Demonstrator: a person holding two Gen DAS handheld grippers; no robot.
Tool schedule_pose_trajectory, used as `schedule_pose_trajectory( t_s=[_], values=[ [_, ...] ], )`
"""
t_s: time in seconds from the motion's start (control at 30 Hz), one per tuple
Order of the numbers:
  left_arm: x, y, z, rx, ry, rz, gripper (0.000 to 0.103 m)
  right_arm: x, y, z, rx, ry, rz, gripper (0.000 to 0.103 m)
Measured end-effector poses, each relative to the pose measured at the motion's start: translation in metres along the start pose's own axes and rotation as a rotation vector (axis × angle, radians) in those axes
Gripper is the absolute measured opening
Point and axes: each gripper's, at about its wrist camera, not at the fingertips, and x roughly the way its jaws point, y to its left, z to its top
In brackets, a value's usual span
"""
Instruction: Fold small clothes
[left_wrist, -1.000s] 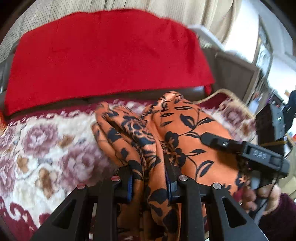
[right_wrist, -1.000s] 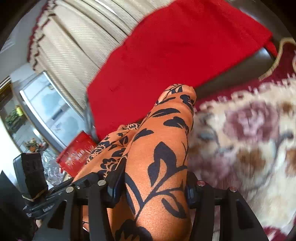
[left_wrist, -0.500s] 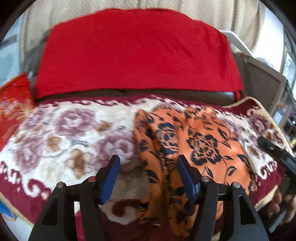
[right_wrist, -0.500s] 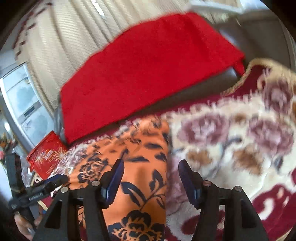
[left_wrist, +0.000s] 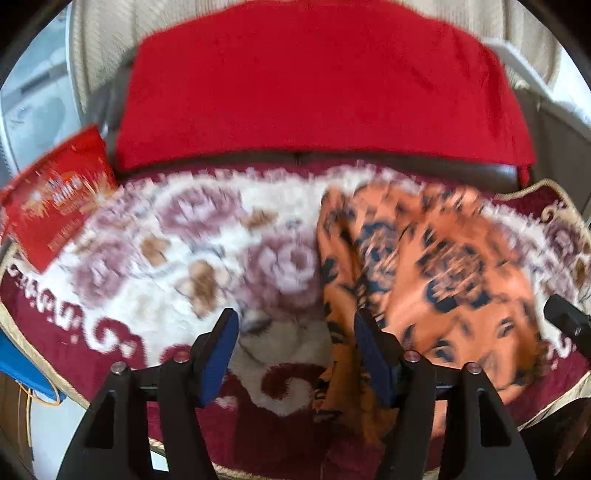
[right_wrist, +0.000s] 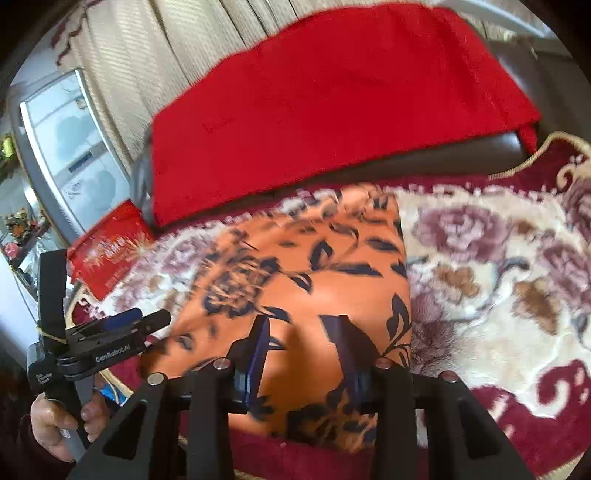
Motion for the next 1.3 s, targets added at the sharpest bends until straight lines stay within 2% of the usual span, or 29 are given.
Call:
schedule_pose_trajectory(
  t_s=[0.03, 0.1, 0.17, 0.23, 0.3, 0.5, 0.63, 0.83, 1.03, 1.3],
  values=[
    [-0.012, -0.001, 0.001, -0.004, -0.027, 0.013, 0.081, -0.014, 0.008, 0.001, -0.026, -0.025, -0.013, 0.045],
    [-0.041, -0.003, 0.005, -0.011, -0.107, 0.048, 0.086, -0.035, 0.020, 0.002, -0.054, -0.059, -0.028, 0.054],
    [-0.072, -0.006, 0.005, 0.001, -0.190, 0.068, 0.090, -0.062, 0.029, 0.004, -0.072, -0.108, -0.030, 0.054],
    [-0.091, -0.008, 0.008, 0.016, -0.228, 0.077, 0.096, -0.085, 0.038, 0.004, -0.077, -0.148, -0.038, 0.057],
    [-0.115, -0.011, 0.010, 0.030, -0.278, 0.081, 0.097, -0.100, 0.044, 0.005, -0.071, -0.168, -0.036, 0.060],
    [-0.164, -0.015, 0.007, 0.041, -0.331, 0.070, 0.099, -0.138, 0.064, 0.004, -0.063, -0.200, -0.064, 0.061],
    [-0.191, -0.014, 0.003, 0.030, -0.371, 0.089, 0.099, -0.166, 0.075, 0.001, -0.076, -0.221, -0.073, 0.062],
    [-0.229, -0.013, -0.003, 0.017, -0.429, 0.092, 0.099, -0.195, 0.094, -0.002, -0.102, -0.257, -0.050, 0.063],
    [-0.254, -0.014, -0.007, 0.026, -0.474, 0.109, 0.100, -0.211, 0.103, -0.002, -0.090, -0.279, -0.043, 0.063],
    [-0.264, -0.018, -0.012, 0.039, -0.470, 0.104, 0.100, -0.215, 0.111, -0.009, -0.090, -0.268, -0.043, 0.064]
  ],
)
